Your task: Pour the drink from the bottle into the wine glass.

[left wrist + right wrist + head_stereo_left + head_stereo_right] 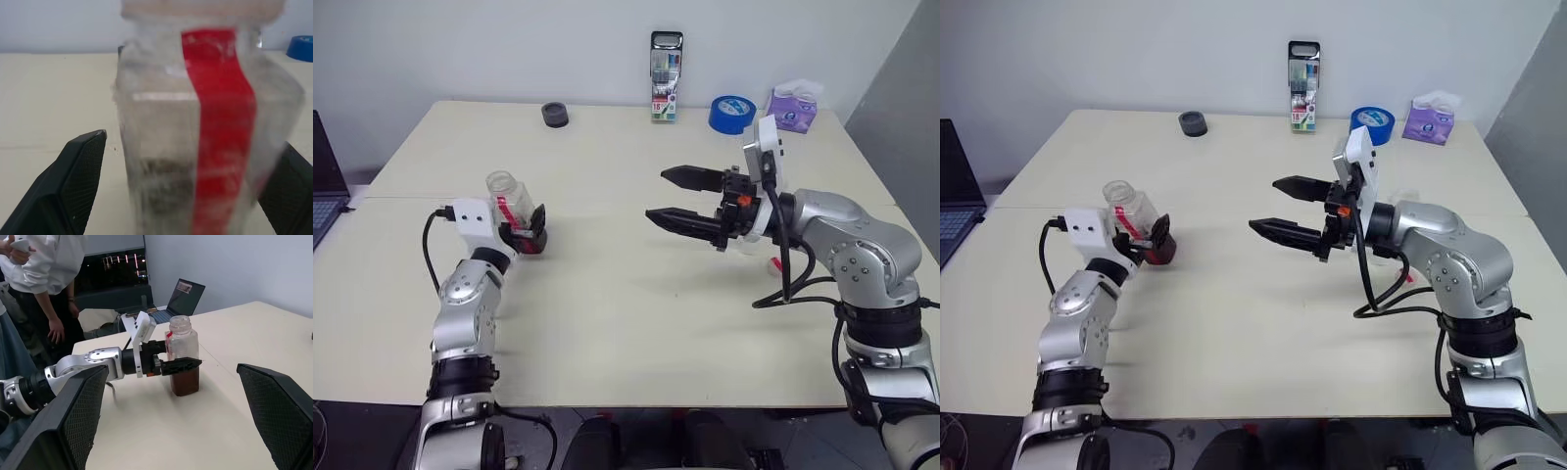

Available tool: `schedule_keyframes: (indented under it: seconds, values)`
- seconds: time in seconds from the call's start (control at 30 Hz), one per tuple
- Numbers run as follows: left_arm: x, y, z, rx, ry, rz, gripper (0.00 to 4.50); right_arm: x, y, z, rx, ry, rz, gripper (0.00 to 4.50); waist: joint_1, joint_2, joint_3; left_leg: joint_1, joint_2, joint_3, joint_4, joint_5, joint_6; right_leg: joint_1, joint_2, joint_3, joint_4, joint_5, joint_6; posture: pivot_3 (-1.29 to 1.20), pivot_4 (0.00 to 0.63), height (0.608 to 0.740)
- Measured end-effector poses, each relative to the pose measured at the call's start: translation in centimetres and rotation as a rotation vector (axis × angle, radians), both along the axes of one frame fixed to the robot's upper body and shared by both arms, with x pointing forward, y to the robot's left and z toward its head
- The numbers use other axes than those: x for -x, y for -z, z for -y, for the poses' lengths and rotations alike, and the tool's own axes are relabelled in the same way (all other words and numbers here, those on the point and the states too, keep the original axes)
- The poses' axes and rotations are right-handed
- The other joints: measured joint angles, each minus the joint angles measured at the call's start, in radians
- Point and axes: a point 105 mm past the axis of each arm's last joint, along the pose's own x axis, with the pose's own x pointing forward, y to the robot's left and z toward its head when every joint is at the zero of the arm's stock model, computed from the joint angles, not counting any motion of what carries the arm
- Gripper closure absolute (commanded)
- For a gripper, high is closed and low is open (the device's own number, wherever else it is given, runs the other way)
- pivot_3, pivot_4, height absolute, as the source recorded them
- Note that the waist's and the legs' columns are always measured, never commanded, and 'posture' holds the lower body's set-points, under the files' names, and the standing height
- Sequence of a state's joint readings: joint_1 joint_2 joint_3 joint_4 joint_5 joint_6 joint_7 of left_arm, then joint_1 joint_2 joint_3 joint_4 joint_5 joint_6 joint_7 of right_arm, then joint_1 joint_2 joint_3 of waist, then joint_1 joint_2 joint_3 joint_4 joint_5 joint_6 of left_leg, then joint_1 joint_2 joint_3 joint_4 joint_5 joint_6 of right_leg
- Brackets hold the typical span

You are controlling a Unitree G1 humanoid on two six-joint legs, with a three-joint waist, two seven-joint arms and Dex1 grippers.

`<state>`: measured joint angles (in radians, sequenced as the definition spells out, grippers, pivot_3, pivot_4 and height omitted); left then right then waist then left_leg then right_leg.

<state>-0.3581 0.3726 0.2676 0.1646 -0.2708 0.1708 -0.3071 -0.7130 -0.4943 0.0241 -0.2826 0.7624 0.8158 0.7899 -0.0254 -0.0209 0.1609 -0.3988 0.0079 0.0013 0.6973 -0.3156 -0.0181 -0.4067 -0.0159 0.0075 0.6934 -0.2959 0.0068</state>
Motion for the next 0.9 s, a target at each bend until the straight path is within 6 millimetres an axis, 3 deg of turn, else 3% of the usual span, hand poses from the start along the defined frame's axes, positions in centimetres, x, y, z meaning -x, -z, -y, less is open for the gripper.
schedule_keyframes:
  seconds: [0.23, 0.53, 0.7, 0.8, 0.9]
  values:
    - [2.5, 1.9, 0.8, -0.017, 0.012, -0.061, 0.02, 0.1, 4.0, 2.1, 0.06, 0.086, -0.085, 0.0, -0.001, 0.0, 0.0, 0.0, 0.0, 0.0, 0.0, -0.001, 0.003, 0.0, 0.0, 0.0, 0.001, 0.0, 0.0, 0.0, 0.15, 0.74]
    - [5.9, 1.6, 0.8, -0.072, 0.042, -0.111, 0.02, 0.5, 5.7, 3.9, 0.087, 0.167, -0.118, 0.0, -0.001, 0.0, 0.0, 0.001, 0.0, 0.0, 0.0, -0.002, 0.003, 0.0, 0.0, 0.0, 0.001, 0.0, 0.0, 0.0, 0.15, 0.74]
    - [7.8, 0.1, -0.1, -0.135, 0.063, -0.131, 0.02, 0.2, 5.9, 5.9, 0.106, 0.245, -0.109, 0.0, 0.0, 0.0, 0.0, 0.001, 0.0, 0.0, 0.0, -0.002, 0.003, 0.001, 0.0, 0.0, 0.001, 0.0, 0.0, 0.0, 0.15, 0.74]
    - [8.3, -2.1, 2.5, -0.168, 0.22, -0.097, 0.02, -0.7, 6.2, 7.6, 0.12, 0.32, -0.133, 0.0, 0.002, 0.0, 0.0, 0.001, 0.0, 0.0, 0.0, -0.002, 0.003, 0.002, 0.0, 0.0, 0.0, 0.0, 0.0, 0.0, 0.15, 0.74]
    - [9.3, -4.7, 7.1, -0.203, 0.48, -0.035, 0.02, -2.3, 7.6, 10.0, 0.115, 0.411, -0.245, 0.0, 0.006, -0.001, 0.0, 0.001, -0.001, 0.001, 0.0, -0.001, 0.003, 0.002, 0.0, 0.001, -0.001, 0.0, 0.0, 0.0, 0.15, 0.74]
